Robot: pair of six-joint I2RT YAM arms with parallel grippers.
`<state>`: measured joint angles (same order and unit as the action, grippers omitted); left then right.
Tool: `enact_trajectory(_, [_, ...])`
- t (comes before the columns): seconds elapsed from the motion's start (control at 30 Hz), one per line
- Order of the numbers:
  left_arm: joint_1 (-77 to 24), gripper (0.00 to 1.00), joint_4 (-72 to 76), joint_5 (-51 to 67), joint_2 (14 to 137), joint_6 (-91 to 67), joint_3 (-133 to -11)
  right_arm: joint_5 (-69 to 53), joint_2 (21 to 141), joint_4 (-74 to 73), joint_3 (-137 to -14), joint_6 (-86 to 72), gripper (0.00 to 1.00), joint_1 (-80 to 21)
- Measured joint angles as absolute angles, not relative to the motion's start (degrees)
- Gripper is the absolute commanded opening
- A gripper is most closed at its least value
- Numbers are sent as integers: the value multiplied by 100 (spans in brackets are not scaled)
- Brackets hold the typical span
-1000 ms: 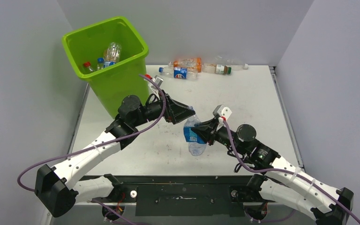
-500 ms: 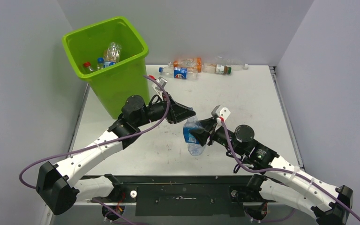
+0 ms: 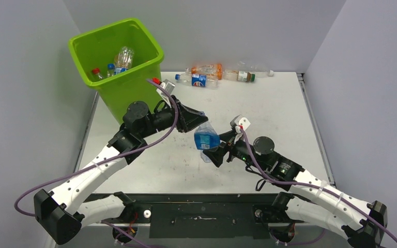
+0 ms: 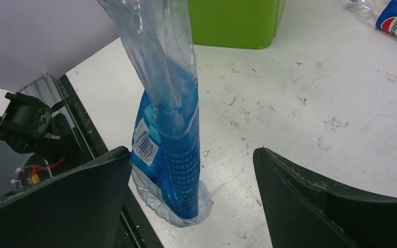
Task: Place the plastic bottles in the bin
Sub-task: Place the plastic bottle in the trash bin.
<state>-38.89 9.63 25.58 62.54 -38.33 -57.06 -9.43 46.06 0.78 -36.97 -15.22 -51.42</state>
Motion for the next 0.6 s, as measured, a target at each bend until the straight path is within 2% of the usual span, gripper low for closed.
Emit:
enact_trajectory(0.07, [-3892,0,915,2519,6219,-3774,-5710,-937,4606,128,-3656,-1623,90,-5142])
enact_trajectory(0.13, [-3887,0,642,2340,6158,-3548,-5789,-897,4606,137,-3656,-1686,98,-5142])
enact_trajectory(0.23, [-3883,0,-115,1804,6060,-2945,-6235,-808,4545,106,-3656,-1747,90,-5142])
enact_trajectory(0.37, [-3883,0,-869,666,5804,-1925,-7140,-727,4206,-43,-3658,-1900,90,-5142])
enact_trajectory(0.6, [-3876,0,-379,-1496,5256,-366,-7797,-550,3514,-255,-3822,-2274,90,-5142])
